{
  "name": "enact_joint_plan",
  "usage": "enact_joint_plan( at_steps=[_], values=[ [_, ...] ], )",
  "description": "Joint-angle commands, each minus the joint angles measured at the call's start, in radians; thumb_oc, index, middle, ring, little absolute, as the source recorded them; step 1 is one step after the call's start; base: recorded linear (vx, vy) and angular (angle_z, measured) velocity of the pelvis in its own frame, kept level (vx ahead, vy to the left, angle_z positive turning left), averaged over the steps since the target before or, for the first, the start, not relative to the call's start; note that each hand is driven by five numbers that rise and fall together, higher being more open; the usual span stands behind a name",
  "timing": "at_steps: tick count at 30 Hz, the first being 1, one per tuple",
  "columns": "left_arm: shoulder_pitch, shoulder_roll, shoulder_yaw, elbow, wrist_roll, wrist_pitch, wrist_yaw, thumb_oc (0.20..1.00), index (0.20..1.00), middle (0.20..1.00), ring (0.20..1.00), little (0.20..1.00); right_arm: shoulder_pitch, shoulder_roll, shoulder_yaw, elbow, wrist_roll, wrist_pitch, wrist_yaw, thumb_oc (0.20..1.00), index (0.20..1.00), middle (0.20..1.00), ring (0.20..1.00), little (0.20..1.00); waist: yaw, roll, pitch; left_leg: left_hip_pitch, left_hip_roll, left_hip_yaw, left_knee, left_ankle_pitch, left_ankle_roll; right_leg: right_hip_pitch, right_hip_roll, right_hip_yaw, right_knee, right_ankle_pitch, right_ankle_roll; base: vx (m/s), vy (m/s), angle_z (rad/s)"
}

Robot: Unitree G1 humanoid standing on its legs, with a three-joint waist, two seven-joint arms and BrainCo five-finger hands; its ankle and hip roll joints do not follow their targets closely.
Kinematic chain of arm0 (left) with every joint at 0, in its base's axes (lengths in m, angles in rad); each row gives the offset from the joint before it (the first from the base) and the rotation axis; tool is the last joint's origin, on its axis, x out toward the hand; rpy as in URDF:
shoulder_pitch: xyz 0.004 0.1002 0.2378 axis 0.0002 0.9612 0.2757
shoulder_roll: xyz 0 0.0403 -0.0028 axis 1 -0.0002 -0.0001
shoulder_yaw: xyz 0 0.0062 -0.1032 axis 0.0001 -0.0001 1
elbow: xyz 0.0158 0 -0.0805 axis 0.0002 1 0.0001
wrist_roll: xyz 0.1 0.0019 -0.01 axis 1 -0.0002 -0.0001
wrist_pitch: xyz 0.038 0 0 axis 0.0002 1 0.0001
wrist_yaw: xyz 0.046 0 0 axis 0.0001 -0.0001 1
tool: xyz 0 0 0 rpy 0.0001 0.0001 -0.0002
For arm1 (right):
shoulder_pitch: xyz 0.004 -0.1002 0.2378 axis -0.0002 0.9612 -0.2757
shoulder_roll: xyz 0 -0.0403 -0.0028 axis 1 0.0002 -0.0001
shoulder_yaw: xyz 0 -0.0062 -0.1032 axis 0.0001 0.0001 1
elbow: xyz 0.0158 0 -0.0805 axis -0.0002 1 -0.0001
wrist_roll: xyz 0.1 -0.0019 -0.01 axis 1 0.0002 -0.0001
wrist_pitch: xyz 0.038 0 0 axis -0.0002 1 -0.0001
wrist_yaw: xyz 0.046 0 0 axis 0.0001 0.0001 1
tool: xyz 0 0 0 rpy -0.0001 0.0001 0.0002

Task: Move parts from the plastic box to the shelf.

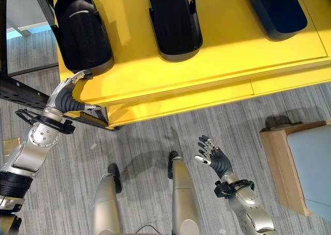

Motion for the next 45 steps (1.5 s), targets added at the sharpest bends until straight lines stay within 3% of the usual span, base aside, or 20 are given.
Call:
enact_joint_plan(
  at_steps=[1, 11, 16, 23, 26, 27, 32, 36, 42, 45],
  values=[
    [-0.039, 0.029, 0.037, 0.027, -0.023, -0.024, 0.059, 1.000, 1.000, 1.000, 1.000, 1.000, 0.006, -0.012, -0.007, -0.024, 0.033, -0.032, 0.014, 1.000, 1.000, 1.000, 1.000, 1.000, -0.007, 0.003, -0.031, -0.043, -0.015, -0.032, 0.002, 0.058, 0.041, 0.053, -0.031, 0.018, -0.056, 0.092, 0.027, 0.00, 0.000, 0.00],
    [0.117, -0.005, 0.025, -0.117, -0.117, -0.066, -0.049, 1.000, 1.000, 1.000, 1.000, 1.000, 0.006, -0.013, -0.017, -0.040, 0.025, -0.035, 0.014, 1.000, 1.000, 1.000, 1.000, 1.000, 0.000, 0.001, -0.025, -0.042, -0.023, -0.035, -0.001, 0.058, 0.045, 0.058, -0.032, 0.018, -0.058, 0.095, 0.027, 0.00, 0.000, 0.00],
    [0.204, -0.029, -0.047, -0.140, -0.321, -0.095, -0.137, 1.000, 1.000, 1.000, 1.000, 1.000, 0.014, -0.018, -0.025, -0.060, 0.028, -0.044, 0.020, 1.000, 1.000, 1.000, 1.000, 1.000, 0.001, 0.001, -0.023, -0.038, -0.023, -0.036, -0.002, 0.061, 0.047, 0.064, -0.031, 0.016, -0.063, 0.101, 0.027, 0.00, 0.000, 0.00],
    [0.323, -0.112, -0.185, -0.107, -0.743, -0.128, -0.207, 1.000, 1.000, 1.000, 1.000, 1.000, 0.000, -0.022, -0.006, -0.049, 0.015, -0.102, -0.006, 1.000, 1.000, 1.000, 1.000, 1.000, 0.008, 0.002, -0.021, 0.029, -0.026, -0.038, -0.049, 0.078, 0.053, 0.133, -0.030, 0.008, -0.111, 0.124, 0.039, 0.01, 0.007, 0.00],
    [0.369, -0.166, -0.209, -0.050, -0.851, -0.138, -0.191, 1.000, 1.000, 1.000, 1.000, 1.000, -0.047, 0.003, 0.024, -0.016, 0.002, -0.135, -0.050, 1.000, 1.000, 1.000, 1.000, 1.000, 0.021, 0.000, -0.011, 0.121, -0.033, -0.040, -0.119, 0.096, 0.058, 0.226, -0.027, 0.002, -0.180, 0.147, 0.053, 0.01, 0.033, -0.02],
    [0.375, -0.171, -0.212, -0.052, -0.854, -0.145, -0.187, 1.000, 1.000, 1.000, 1.000, 1.000, -0.062, 0.010, 0.028, -0.014, 0.001, -0.145, -0.057, 1.000, 1.000, 1.000, 1.000, 1.000, 0.025, 0.000, -0.008, 0.139, -0.037, -0.036, -0.151, 0.130, 0.065, 0.245, -0.026, 0.001, -0.214, 0.179, 0.053, -0.04, 0.032, 0.02],
    [0.438, -0.249, -0.166, -0.004, -0.936, -0.178, -0.175, 1.000, 1.000, 1.000, 1.000, 1.000, -0.088, 0.045, 0.045, 0.011, -0.026, -0.172, -0.089, 1.000, 1.000, 1.000, 1.000, 1.000, 0.043, -0.002, -0.015, 0.290, -0.052, -0.033, -0.289, 0.174, 0.071, 0.412, -0.040, -0.024, -0.348, 0.218, 0.078, 0.04, 0.036, 0.17],
    [0.503, -0.315, -0.095, 0.031, -0.991, -0.199, -0.181, 1.000, 1.000, 1.000, 1.000, 1.000, -0.057, 0.092, 0.037, 0.054, 0.012, -0.164, -0.091, 1.000, 1.000, 1.000, 1.000, 1.000, 0.048, 0.003, -0.107, 0.541, -0.068, -0.001, -0.582, 0.270, 0.068, 0.644, -0.059, -0.070, -0.592, 0.286, 0.111, 0.11, 0.129, 0.19],
    [0.545, -0.338, -0.069, 0.044, -0.921, -0.201, -0.179, 1.000, 1.000, 1.000, 1.000, 1.000, -0.028, 0.113, 0.041, 0.072, 0.038, -0.138, -0.069, 1.000, 1.000, 1.000, 1.000, 1.000, 0.044, -0.003, -0.200, 0.677, -0.068, 0.044, -0.719, 0.299, 0.058, 0.770, -0.070, -0.084, -0.726, 0.316, 0.130, 0.05, 0.057, -0.02],
    [0.554, -0.349, -0.071, 0.067, -0.916, -0.195, -0.187, 1.000, 1.000, 1.000, 1.000, 1.000, -0.023, 0.115, 0.047, 0.082, 0.037, -0.131, -0.066, 1.000, 1.000, 1.000, 1.000, 1.000, 0.045, -0.005, -0.222, 0.696, -0.071, 0.057, -0.710, 0.288, 0.061, 0.793, -0.075, -0.076, -0.751, 0.327, 0.133, 0.03, 0.033, -0.17]
  ],
)
